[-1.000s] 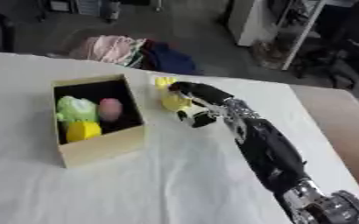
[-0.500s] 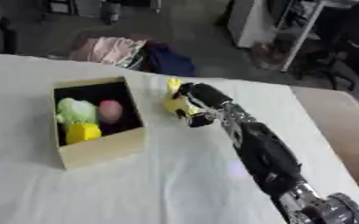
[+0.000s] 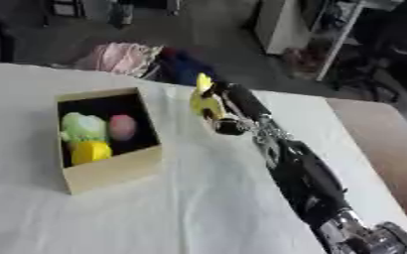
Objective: Pick up objects on the table and place them in the box.
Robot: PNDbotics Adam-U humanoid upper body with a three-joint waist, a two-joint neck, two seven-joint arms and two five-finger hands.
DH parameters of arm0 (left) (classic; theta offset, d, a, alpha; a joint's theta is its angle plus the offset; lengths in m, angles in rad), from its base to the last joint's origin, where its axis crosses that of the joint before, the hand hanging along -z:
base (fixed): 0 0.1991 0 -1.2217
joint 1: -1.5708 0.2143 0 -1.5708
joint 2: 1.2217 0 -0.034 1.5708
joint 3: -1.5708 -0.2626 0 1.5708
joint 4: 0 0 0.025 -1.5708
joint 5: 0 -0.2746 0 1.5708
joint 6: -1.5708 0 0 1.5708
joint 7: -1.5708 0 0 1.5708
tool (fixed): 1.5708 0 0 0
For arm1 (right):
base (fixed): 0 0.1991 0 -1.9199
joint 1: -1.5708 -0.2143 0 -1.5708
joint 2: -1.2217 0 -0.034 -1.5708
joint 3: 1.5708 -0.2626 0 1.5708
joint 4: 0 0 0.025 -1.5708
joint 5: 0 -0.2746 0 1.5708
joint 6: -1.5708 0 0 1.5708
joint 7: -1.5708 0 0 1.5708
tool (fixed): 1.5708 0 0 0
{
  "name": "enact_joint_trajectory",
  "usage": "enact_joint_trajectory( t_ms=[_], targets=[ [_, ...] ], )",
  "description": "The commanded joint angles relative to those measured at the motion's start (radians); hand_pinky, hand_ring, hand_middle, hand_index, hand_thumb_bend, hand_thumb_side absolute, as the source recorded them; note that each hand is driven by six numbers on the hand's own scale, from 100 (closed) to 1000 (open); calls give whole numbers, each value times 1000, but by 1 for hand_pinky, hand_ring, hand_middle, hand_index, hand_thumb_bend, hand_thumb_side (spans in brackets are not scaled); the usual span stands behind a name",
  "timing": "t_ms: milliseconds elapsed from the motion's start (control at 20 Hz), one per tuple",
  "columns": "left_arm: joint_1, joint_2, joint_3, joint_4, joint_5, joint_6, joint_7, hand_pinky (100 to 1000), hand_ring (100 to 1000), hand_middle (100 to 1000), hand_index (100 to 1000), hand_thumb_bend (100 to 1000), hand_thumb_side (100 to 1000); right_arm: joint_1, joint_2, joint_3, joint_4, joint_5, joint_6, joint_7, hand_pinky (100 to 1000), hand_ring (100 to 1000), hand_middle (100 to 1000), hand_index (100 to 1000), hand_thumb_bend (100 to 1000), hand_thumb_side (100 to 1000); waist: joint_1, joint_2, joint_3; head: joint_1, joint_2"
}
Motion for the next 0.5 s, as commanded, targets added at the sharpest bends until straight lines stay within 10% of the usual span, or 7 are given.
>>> enact_joint_trajectory(
  t_ms=[50, 500],
  targets=[
    [-4, 7, 12, -20, 5, -4, 10, 732, 685, 561, 738, 100, 601, -31, -50, 32, -76, -86, -59, 52, 289, 292, 261, 437, 100, 109, 18, -22, -3, 5, -2],
    [-18, 10, 21, -20, 45, -43, 27, 718, 674, 560, 738, 100, 604, -69, -5, 172, -178, -400, -315, 467, 336, 335, 291, 470, 100, 200, 21, -37, 13, -8, 7]
  ],
)
